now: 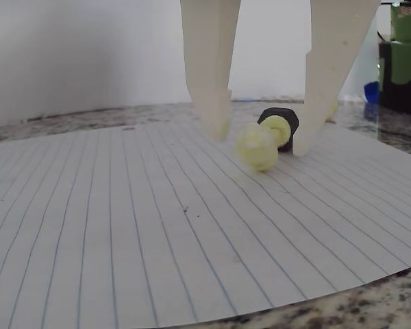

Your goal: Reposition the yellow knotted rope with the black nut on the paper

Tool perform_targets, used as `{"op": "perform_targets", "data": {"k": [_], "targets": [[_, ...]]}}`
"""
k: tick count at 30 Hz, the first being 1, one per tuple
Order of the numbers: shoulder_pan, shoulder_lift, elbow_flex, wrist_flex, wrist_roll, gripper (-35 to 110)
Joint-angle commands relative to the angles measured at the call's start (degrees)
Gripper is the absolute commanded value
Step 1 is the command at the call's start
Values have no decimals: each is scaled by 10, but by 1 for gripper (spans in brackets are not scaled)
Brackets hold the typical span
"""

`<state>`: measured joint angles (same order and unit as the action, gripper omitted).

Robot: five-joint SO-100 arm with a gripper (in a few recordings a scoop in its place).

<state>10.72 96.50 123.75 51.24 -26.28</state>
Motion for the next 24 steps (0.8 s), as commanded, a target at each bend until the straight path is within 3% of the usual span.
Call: {"op": "perform_targets", "data": {"k": [1,16,24], "targets": [[3,-4,-24,-3,11,44],[-7,-41,-31,-23,8,38],[-9,-43,-31,-28,3,14]]}}
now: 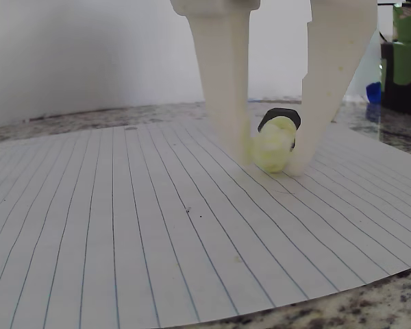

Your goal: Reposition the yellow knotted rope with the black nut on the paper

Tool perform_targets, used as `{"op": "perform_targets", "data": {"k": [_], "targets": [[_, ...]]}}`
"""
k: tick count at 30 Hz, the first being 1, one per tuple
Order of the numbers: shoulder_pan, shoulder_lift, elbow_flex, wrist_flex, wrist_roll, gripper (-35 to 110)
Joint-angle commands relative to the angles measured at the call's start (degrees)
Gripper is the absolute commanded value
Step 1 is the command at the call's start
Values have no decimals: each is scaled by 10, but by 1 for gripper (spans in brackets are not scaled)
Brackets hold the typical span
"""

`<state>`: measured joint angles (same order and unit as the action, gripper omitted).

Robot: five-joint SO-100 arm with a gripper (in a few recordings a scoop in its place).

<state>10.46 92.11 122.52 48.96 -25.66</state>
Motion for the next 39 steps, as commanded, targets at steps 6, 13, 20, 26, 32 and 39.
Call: {"op": "perform_targets", "data": {"k": [6,13,20,26,32,39], "targets": [[-3,8,-18,-7,-5,0],[-18,69,-12,11,-28,0],[-103,161,1,48,-71,0],[-197,227,1,87,-144,0],[-316,279,2,121,-186,0],[-399,278,4,93,-129,0]]}}
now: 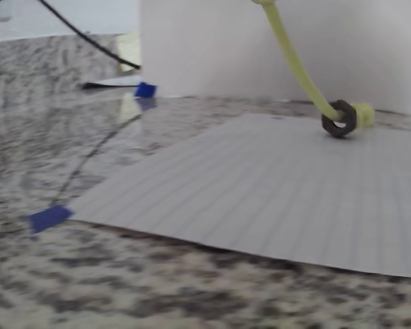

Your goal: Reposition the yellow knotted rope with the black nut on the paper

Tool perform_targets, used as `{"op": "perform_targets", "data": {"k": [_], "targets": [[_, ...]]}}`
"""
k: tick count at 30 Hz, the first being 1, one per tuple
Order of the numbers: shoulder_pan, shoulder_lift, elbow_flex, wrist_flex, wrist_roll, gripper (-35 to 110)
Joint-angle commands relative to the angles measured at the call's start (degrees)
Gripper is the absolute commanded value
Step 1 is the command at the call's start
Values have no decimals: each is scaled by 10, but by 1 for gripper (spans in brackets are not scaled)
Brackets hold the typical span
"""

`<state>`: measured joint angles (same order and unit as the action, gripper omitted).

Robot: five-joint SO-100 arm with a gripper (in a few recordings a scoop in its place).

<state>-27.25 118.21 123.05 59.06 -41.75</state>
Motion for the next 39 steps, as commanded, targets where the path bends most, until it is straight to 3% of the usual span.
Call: {"op": "perform_targets", "data": {"k": [1,9,15,19,30,39], "targets": [[-28,16,-2,-4,53,0],[-80,33,3,18,211,0],[-154,45,2,-8,208,0],[-182,70,6,38,208,0],[11,96,55,142,239,0],[199,101,136,99,232,0]]}}
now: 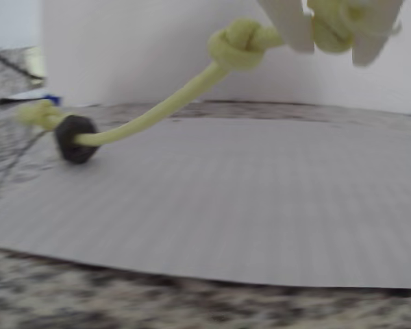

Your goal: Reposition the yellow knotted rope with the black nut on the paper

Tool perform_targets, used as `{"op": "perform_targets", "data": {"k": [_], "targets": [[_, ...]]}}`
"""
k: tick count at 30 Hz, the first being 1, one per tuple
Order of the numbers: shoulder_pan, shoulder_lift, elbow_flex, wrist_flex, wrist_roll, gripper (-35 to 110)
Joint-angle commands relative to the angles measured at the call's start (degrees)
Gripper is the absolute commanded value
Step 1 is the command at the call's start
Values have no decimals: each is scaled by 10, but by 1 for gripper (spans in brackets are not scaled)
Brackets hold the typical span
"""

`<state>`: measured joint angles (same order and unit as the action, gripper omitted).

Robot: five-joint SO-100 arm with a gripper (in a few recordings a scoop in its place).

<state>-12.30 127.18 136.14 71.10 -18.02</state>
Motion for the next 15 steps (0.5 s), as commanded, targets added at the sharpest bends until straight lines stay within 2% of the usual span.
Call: {"op": "perform_targets", "data": {"k": [1,15], "targets": [[68,8,10,-30,-5,0],[316,-44,17,-146,-6,0]]}}
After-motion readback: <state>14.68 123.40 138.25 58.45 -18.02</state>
